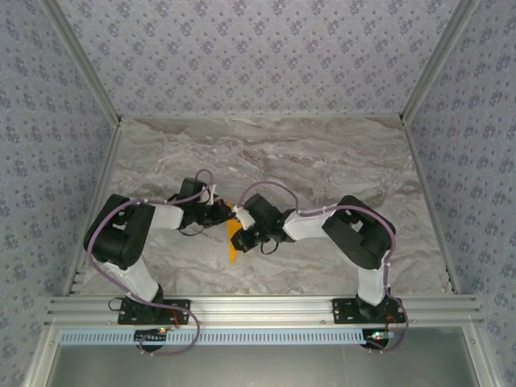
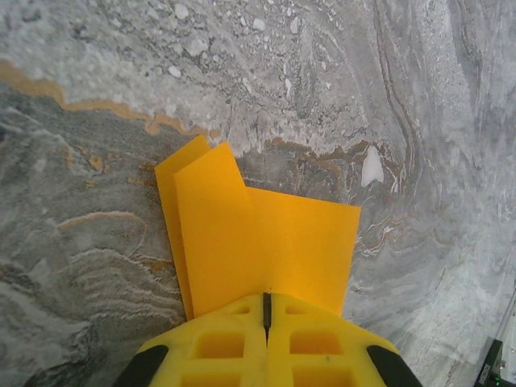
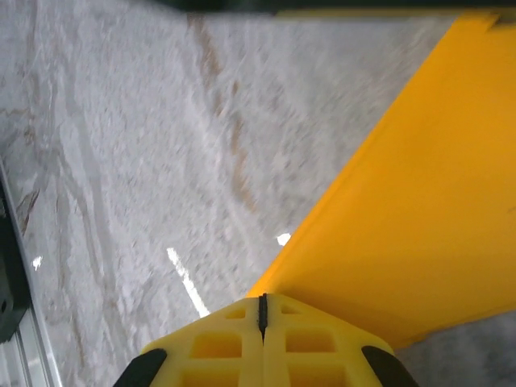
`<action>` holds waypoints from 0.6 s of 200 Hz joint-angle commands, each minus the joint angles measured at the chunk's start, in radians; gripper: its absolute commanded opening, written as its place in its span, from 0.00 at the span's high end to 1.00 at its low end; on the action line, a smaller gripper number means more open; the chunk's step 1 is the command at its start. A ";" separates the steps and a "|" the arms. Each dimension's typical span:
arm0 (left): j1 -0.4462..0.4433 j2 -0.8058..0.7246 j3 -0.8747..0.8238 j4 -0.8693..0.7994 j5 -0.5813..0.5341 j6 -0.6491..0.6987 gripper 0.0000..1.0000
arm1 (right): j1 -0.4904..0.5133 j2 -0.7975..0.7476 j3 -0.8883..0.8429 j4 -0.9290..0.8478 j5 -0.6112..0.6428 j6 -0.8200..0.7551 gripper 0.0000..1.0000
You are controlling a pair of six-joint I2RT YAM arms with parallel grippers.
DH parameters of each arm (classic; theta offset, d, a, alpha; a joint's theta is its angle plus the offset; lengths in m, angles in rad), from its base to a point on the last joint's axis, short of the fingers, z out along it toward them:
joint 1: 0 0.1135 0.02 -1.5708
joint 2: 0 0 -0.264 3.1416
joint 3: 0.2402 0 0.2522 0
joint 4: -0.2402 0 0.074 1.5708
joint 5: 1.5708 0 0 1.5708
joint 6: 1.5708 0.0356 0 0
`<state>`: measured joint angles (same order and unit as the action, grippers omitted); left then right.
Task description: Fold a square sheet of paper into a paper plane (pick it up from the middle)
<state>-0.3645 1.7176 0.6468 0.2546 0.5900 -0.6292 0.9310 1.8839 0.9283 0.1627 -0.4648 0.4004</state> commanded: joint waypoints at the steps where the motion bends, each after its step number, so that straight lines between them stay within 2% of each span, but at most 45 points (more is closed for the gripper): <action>1: 0.002 0.056 -0.012 -0.035 -0.174 0.010 1.00 | 0.022 -0.040 -0.045 -0.080 0.029 0.023 0.98; 33: 0.002 0.054 -0.013 -0.033 -0.193 -0.011 1.00 | 0.022 -0.097 -0.012 -0.047 0.100 0.050 0.97; 67: 0.002 0.057 -0.015 -0.022 -0.205 -0.034 1.00 | 0.025 -0.023 0.051 -0.014 0.128 0.095 0.97; 120: 0.005 0.056 -0.016 -0.031 -0.219 -0.042 1.00 | 0.047 0.033 0.029 -0.006 0.071 0.123 0.97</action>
<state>-0.3649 1.7168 0.6468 0.2565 0.5751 -0.6827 0.9565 1.9049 0.9768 0.1722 -0.3706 0.5007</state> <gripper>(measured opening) 0.053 0.065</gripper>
